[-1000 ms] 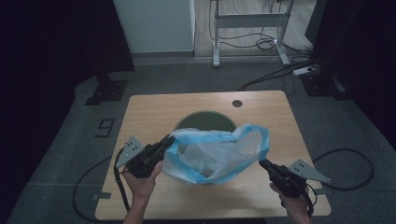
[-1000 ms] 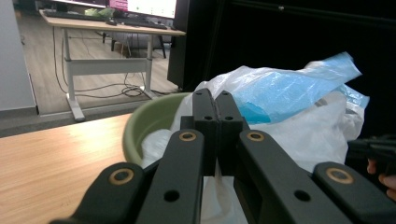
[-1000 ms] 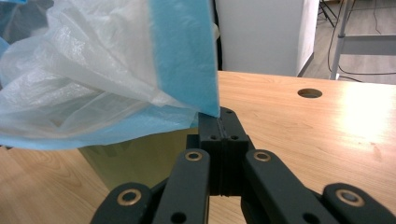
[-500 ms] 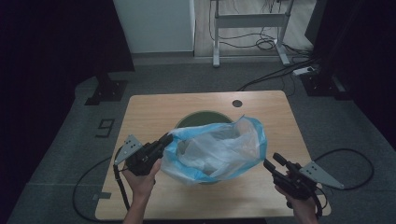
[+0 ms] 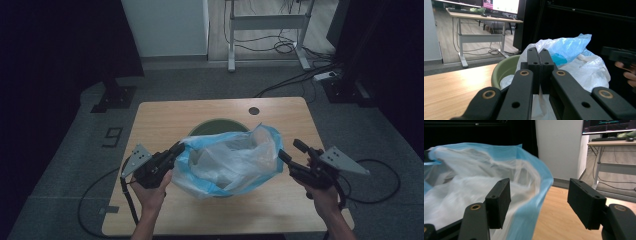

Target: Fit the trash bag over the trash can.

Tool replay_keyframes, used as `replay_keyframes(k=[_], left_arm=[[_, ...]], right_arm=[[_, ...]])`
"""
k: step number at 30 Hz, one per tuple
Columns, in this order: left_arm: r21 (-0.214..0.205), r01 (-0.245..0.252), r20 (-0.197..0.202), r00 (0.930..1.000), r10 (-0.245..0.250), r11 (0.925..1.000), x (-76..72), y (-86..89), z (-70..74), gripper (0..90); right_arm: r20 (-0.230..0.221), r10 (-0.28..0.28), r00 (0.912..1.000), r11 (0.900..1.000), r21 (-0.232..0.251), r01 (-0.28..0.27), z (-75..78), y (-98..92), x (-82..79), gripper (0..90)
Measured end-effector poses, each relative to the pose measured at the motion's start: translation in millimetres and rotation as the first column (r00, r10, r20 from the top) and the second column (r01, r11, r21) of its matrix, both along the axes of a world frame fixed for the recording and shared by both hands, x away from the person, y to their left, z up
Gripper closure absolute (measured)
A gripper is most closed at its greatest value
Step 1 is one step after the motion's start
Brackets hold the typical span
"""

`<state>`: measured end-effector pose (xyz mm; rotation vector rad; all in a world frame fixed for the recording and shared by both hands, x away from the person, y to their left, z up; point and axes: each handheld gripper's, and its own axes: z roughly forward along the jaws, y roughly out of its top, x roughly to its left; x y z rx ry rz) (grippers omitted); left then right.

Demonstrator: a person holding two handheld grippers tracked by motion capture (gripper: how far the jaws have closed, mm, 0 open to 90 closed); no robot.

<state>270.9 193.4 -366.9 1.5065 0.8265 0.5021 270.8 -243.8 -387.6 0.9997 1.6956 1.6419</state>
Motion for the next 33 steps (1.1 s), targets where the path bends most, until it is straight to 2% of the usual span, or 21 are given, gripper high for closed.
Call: replay_keyframes(k=[5, 8, 10, 12, 15, 18, 20, 25, 30, 33], left_arm=[[-0.007, -0.005, 0.002, 1.0000, 0.005, 1.0000, 2.2, 1.9, -1.6, 89.9], [-0.009, -0.008, 0.004, 1.0000, 0.008, 0.9999, 3.1, 3.5, -3.1, 89.9], [-0.011, -0.012, 0.003, 0.9999, 0.012, 0.9999, 4.5, 5.3, -4.4, 89.9], [-0.013, -0.018, -0.001, 0.9998, 0.018, 0.9998, 6.6, 7.1, -5.6, 89.9], [-0.020, -0.025, -0.006, 0.9997, 0.025, 0.9995, 10.9, 10.2, -6.5, 89.9], [-0.023, -0.043, -0.012, 0.9990, 0.042, 0.9988, 17.3, 13.1, -6.8, 89.9], [-0.026, -0.050, -0.017, 0.9986, 0.050, 0.9984, 20.6, 14.6, -7.1, 89.9], [-0.024, -0.070, -0.038, 0.9969, 0.069, 0.9973, 34.1, 19.6, -9.0, 89.9], [-0.012, -0.077, -0.059, 0.9953, 0.076, 0.9969, 47.4, 19.9, -12.1, 89.9], [-0.013, -0.084, -0.080, 0.9934, 0.083, 0.9964, 57.7, 21.4, -13.2, 89.9]], right_arm=[[-0.032, 0.021, 0.9993, 0.9987, -0.045, -0.023, 7.4, 9.9, 35.9, 34.3], [-0.056, 0.061, 0.9966, 0.9969, -0.047, -0.063, 7.4, 13.9, 54.6, 42.2], [-0.062, 0.087, 0.9943, 0.9944, -0.054, -0.091, 5.9, 16.8, 62.2, 53.3], [-0.066, 0.129, 0.9894, 0.9892, -0.061, -0.133, 4.6, 20.7, 65.9, 68.0], [-0.063, 0.123, 0.9904, 0.9861, -0.105, -0.129, 4.5, 28.5, 66.8, 88.8], [-0.054, 0.115, 0.9920, 0.9874, -0.103, -0.120, 6.6, 31.0, 70.4, 89.1], [-0.042, 0.087, 0.9953, 0.9921, -0.087, -0.090, 9.8, 31.5, 75.9, 89.1], [-0.029, 0.029, 0.9992, 0.9968, -0.074, -0.031, 14.9, 33.0, 89.8, 89.2], [-0.020, -0.004, 0.9998, 0.9963, -0.086, 0.003, 12.4, 37.3, 100.0, 89.2], [-0.029, -0.018, 0.9994, 0.9961, -0.087, 0.016, 7.9, 40.7, 107.9, 89.2]])
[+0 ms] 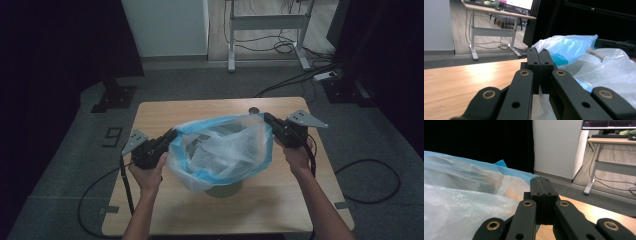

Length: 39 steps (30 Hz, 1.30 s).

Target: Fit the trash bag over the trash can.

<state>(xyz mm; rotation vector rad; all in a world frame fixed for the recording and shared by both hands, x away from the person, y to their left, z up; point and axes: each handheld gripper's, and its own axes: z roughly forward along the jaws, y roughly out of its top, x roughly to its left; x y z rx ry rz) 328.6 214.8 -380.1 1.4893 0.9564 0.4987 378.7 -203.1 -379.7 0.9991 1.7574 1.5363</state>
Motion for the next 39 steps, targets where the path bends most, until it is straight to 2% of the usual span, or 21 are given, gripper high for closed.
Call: replay_keyframes(k=[3, 7, 15, 22, 28, 30, 33, 34, 36, 39], left_arm=[[0.006, -0.009, -0.045, 0.9990, 0.009, 0.9999, 12.0, 1.9, -3.3, 89.9], [0.013, -0.023, -0.111, 0.9935, 0.025, 0.9996, 26.4, 4.9, -11.8, 89.8], [0.022, -0.032, -0.230, 0.9726, 0.036, 0.9993, 45.9, 8.3, -38.8, 89.8], [0.020, -0.021, -0.283, 0.9588, 0.026, 0.9996, 54.8, 8.4, -52.6, 89.7], [0.044, -0.005, -0.329, 0.9442, 0.019, 0.9990, 59.6, 6.9, -59.7, 89.7], [0.048, 0.014, -0.367, 0.9302, 0.005, 0.9987, 62.4, 5.9, -61.6, 89.7], [0.064, 0.028, -0.404, 0.9148, 0.000, 0.9975, 65.0, 5.6, -65.9, 89.7], [0.070, 0.029, -0.408, 0.9130, 0.002, 0.9971, 65.0, 5.3, -66.6, 89.7], [0.066, 0.032, -0.413, 0.9105, -0.002, 0.9973, 64.7, 5.6, -68.3, 89.7], [0.065, 0.041, -0.438, 0.8991, -0.009, 0.9970, 65.1, 5.7, -72.7, 89.7]], right_arm=[[-0.020, -0.020, 0.9996, 0.9998, -0.002, 0.020, -5.7, 4.3, 8.7, 89.2], [-0.052, -0.048, 0.9975, 0.9987, -0.023, 0.047, -13.9, 12.4, 19.8, 89.2], [-0.141, -0.073, 0.9873, 0.9951, -0.077, 0.062, -32.0, 28.2, 38.4, 89.2], [-0.199, -0.074, 0.9772, 0.9930, -0.105, 0.054, -43.0, 35.6, 49.7, 89.2], [-0.262, -0.071, 0.9626, 0.9932, -0.108, 0.043, -58.4, 40.7, 56.9, 89.2], [-0.285, -0.069, 0.9561, 0.9920, -0.121, 0.036, -63.7, 42.0, 58.3, 89.2], [-0.328, -0.068, 0.9422, 0.9913, -0.129, 0.027, -71.2, 42.7, 60.6, 89.2], [-0.338, -0.069, 0.9387, 0.9913, -0.128, 0.027, -72.8, 42.4, 61.2, 89.2], [-0.337, -0.070, 0.9391, 0.9919, -0.124, 0.029, -75.0, 41.4, 61.0, 89.2], [-0.346, -0.071, 0.9356, 0.9914, -0.128, 0.028, -79.5, 40.0, 60.8, 89.2]])
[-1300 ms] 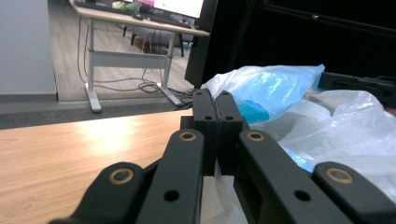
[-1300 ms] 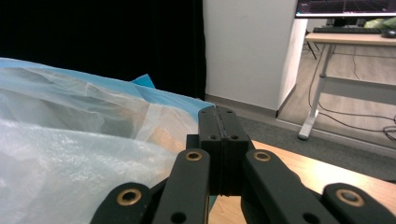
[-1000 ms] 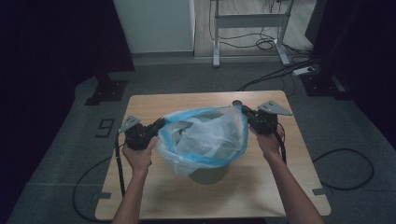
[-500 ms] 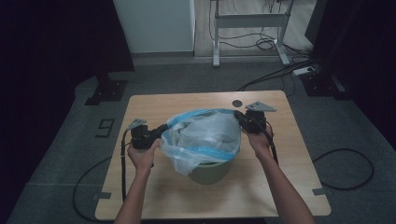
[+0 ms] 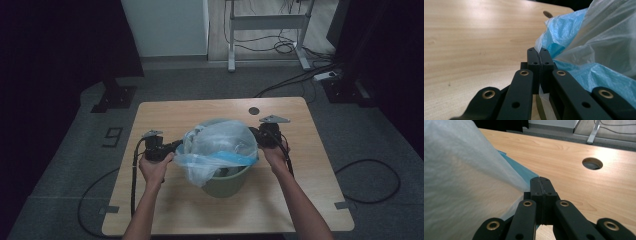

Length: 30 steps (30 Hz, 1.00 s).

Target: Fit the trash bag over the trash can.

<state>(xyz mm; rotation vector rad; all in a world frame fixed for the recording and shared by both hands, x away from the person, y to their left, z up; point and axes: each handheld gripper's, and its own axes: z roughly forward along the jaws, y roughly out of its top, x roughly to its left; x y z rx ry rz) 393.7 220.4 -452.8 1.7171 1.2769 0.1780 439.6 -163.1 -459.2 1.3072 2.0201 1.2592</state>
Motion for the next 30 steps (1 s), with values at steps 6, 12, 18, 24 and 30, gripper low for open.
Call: replay_keyframes(k=[6, 12, 18, 24, 30], left_arm=[[-0.004, 0.017, 0.000, 0.9999, -0.017, 0.9998, -4.2, 0.6, -2.6, 89.6], [-0.014, 0.015, 0.030, 0.9995, -0.015, 0.9998, -10.7, 5.3, 0.6, 88.7], [-0.014, 0.007, 0.079, 0.9969, -0.006, 0.9999, -14.8, 8.1, 4.1, 87.9], [-0.017, 0.001, 0.110, 0.9939, 0.001, 0.9999, -17.7, 7.7, 6.3, 87.4], [-0.014, 0.004, 0.122, 0.9926, -0.002, 0.9999, -18.7, 8.4, 7.3, 87.4]], right_arm=[[-0.027, 0.007, 0.9996, 0.9998, 0.019, -0.007, -6.7, -3.8, -1.6, 89.2], [-0.005, 0.005, 1.0000, 0.9995, 0.032, -0.005, -5.9, -9.9, -9.6, 88.6], [0.153, -0.141, 0.9781, 0.9848, 0.123, 0.123, 18.0, -31.8, -32.5, 58.8], [0.235, -0.082, 0.9686, 0.9808, 0.191, 0.036, 43.5, -47.7, -64.3, 55.7], [0.272, 0.082, 0.9589, 0.9734, 0.185, -0.135, 55.0, -45.8, -107.9, 47.0]])
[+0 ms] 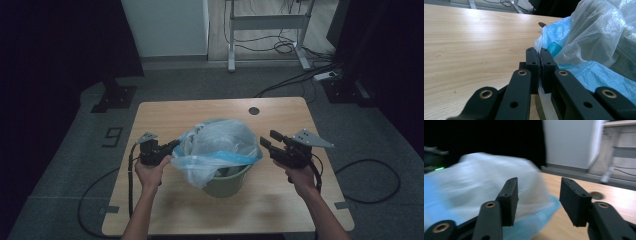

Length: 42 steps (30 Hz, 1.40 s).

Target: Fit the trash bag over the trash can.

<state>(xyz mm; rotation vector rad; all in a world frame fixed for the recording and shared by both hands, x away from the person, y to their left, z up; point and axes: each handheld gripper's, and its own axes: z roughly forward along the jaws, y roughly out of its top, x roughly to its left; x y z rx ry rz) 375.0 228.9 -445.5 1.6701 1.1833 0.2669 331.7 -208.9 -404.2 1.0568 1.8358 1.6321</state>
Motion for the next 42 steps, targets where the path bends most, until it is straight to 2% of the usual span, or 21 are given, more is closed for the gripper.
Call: replay_keyframes(k=[2, 5, 8, 12, 14, 16, 19, 20, 21, 24, 26, 29, 35, 38, 42], left_arm=[[0.002, -0.002, 0.000, 1.0000, 0.002, 1.0000, -0.1, -0.3, 0.0, 87.4], [-0.005, -0.006, 0.003, 1.0000, 0.006, 1.0000, -0.5, -1.4, 0.5, 87.2], [-0.006, -0.009, 0.009, 0.9999, 0.009, 0.9999, -1.5, -2.0, 1.6, 86.8], [-0.010, -0.015, 0.010, 0.9998, 0.015, 0.9998, -2.4, -0.9, 2.7, 86.8], [-0.010, -0.016, 0.013, 0.9998, 0.016, 0.9998, -3.0, -0.6, 3.2, 86.8], [-0.009, -0.016, 0.015, 0.9998, 0.016, 0.9998, -3.6, 0.0, 3.7, 86.8], [-0.005, -0.020, 0.019, 0.9996, 0.020, 0.9998, -4.5, 2.1, 4.6, 86.8], [-0.003, -0.024, 0.026, 0.9994, 0.025, 0.9997, -5.2, 2.8, 5.2, 86.9], [-0.003, -0.027, 0.032, 0.9991, 0.027, 0.9996, -5.9, 3.4, 5.8, 86.9], [-0.001, -0.028, 0.037, 0.9989, 0.028, 0.9996, -7.8, 4.2, 7.2, 86.9], [0.004, -0.027, 0.040, 0.9988, 0.027, 0.9996, -9.5, 4.0, 8.1, 87.0], [0.008, -0.023, 0.044, 0.9988, 0.023, 0.9997, -11.9, 3.5, 9.5, 87.1], [0.026, -0.014, 0.050, 0.9987, 0.013, 0.9996, -15.1, 1.9, 13.3, 87.5], [0.034, -0.007, 0.051, 0.9987, 0.005, 0.9994, -15.8, 0.0, 14.4, 87.8], [0.054, 0.005, 0.045, 0.9989, -0.008, 0.9985, -16.9, -2.3, 14.6, 88.2]], right_arm=[[0.013, 0.055, 0.9984, 0.9985, -0.007, -0.055, 2.1, 5.1, -12.5, 42.8], [0.024, 0.149, 0.9886, 0.9888, -0.015, -0.148, 6.7, 15.7, -26.3, 36.5], [0.039, 0.233, 0.9718, 0.9722, -0.034, -0.232, 11.5, 29.0, -34.8, 32.3], [0.030, 0.313, 0.9492, 0.9451, -0.108, -0.308, 11.1, 49.2, -36.8, 31.2], [0.017, 0.323, 0.9462, 0.9399, -0.122, -0.319, 8.9, 55.1, -34.0, 32.2], [0.010, 0.330, 0.9440, 0.9363, -0.131, -0.326, 6.6, 59.3, -32.2, 38.4], [0.023, 0.363, 0.9317, 0.9225, -0.151, -0.355, 4.1, 61.1, -34.4, 61.7], [0.034, 0.366, 0.9300, 0.9200, -0.164, -0.356, 3.7, 60.9, -36.5, 67.8], [0.056, 0.363, 0.9300, 0.9210, -0.172, -0.350, 3.7, 59.8, -39.5, 73.4], [0.098, 0.365, 0.9258, 0.9242, -0.158, -0.348, 3.6, 54.5, -48.7, 82.7], [0.118, 0.376, 0.9189, 0.9222, -0.143, -0.359, 1.4, 50.5, -56.3, 85.0], [0.126, 0.406, 0.9050, 0.9106, -0.138, -0.390, -6.8, 45.5, -69.8, 85.3], [0.097, 0.422, 0.9016, 0.9017, -0.150, -0.406, -29.7, 34.7, -86.1, 86.6], [0.076, 0.421, 0.9041, 0.9027, -0.135, -0.409, -40.4, 30.8, -84.4, 86.9], [0.042, 0.442, 0.8962, 0.8926, -0.122, -0.434, -55.4, 30.3, -78.9, 87.1]])
